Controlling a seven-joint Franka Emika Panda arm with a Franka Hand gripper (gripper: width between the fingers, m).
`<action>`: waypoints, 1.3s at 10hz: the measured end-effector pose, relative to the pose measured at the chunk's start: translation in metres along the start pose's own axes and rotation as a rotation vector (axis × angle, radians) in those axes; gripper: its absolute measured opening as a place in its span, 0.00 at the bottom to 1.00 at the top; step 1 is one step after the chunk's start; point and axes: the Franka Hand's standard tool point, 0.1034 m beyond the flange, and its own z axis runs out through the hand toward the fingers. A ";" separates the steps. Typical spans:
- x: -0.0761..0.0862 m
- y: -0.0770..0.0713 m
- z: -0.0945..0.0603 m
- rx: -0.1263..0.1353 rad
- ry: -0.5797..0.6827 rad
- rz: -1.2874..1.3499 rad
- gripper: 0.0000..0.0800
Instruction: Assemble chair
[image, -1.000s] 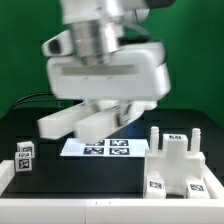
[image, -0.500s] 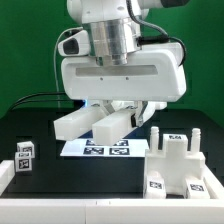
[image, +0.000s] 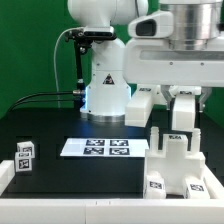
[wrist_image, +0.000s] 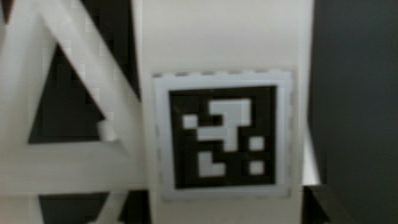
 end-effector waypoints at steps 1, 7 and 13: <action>0.001 0.003 0.000 -0.001 0.000 0.005 0.36; -0.007 -0.035 0.009 -0.024 0.117 -0.131 0.36; -0.014 -0.024 0.026 -0.021 0.080 -0.105 0.36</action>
Offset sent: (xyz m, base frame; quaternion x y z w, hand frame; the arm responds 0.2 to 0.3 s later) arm 0.0004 0.0455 -0.0084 -0.0532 0.1349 -0.2065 0.9676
